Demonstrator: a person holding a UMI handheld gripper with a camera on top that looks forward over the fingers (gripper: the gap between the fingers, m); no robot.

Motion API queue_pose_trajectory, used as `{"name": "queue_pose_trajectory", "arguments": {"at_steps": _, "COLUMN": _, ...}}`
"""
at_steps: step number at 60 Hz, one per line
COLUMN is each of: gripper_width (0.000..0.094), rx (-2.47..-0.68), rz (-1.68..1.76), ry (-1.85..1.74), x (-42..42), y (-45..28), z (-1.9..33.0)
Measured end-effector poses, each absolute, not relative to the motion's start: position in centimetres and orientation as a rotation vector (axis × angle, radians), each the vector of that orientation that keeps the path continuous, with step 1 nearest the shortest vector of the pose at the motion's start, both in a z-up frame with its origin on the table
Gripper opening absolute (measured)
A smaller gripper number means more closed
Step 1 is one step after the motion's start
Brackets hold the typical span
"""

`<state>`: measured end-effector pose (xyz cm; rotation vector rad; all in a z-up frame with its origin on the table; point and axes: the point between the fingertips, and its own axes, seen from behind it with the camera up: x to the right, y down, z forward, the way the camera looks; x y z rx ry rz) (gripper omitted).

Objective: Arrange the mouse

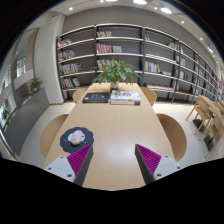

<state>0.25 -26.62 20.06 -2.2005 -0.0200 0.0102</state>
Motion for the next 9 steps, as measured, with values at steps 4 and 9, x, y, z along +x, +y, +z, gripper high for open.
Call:
{"name": "queue_pose_trajectory", "arguments": {"at_steps": 4, "gripper_width": 0.085, "rx": -2.189, "rz": 0.011, "ry": -0.025, "x": 0.23, "y": -26.39, "z": 20.37}}
{"name": "queue_pose_trajectory", "arguments": {"at_steps": 9, "gripper_width": 0.085, "rx": -2.193, "rz": 0.015, "ry": -0.03, "x": -0.02, "y": -25.97, "z": 20.18}}
